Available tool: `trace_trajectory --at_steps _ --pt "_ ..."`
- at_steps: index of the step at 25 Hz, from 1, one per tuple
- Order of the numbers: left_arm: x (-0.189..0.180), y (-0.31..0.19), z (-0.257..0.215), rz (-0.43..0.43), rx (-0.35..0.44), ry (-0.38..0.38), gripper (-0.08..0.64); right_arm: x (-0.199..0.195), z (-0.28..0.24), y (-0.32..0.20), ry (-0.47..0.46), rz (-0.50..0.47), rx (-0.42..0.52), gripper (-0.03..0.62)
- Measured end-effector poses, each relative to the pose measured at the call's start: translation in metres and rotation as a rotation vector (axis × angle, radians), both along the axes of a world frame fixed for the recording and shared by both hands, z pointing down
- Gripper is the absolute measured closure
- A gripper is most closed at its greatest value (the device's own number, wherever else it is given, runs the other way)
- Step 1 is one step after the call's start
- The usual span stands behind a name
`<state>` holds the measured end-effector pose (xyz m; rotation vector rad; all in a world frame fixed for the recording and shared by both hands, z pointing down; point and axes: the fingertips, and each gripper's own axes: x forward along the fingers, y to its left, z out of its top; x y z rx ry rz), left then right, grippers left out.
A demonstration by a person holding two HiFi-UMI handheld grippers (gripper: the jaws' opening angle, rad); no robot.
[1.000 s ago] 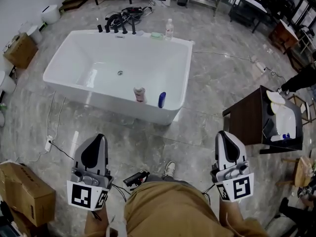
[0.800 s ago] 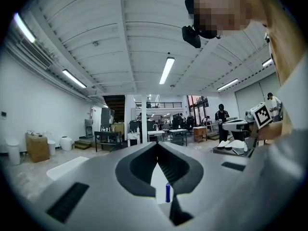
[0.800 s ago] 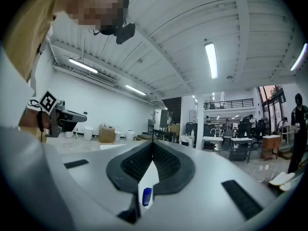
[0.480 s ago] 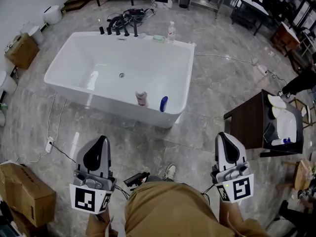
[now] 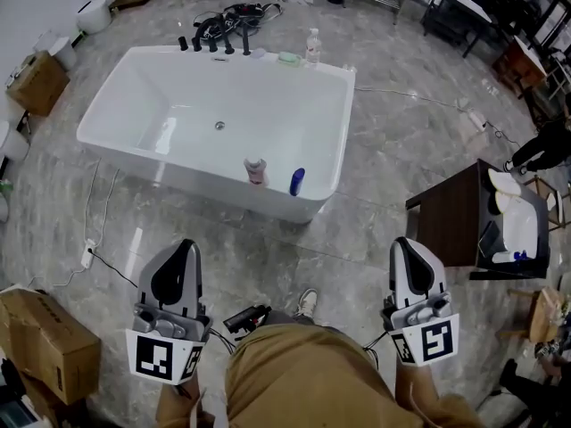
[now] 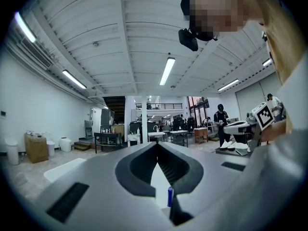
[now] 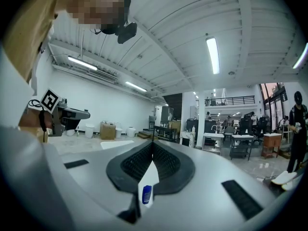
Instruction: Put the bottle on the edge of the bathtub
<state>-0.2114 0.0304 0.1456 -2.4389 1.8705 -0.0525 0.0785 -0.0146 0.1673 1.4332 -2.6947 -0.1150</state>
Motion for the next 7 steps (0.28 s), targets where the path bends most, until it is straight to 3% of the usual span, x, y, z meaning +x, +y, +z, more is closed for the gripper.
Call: trace_trajectory --at_steps 7 --pt "0.0018 -0.0087 0.0038 0.003 -0.008 -0.001 0.554 -0.0001 0.0027 -0.0073 0.002 -0.001 -0.006 0.588"
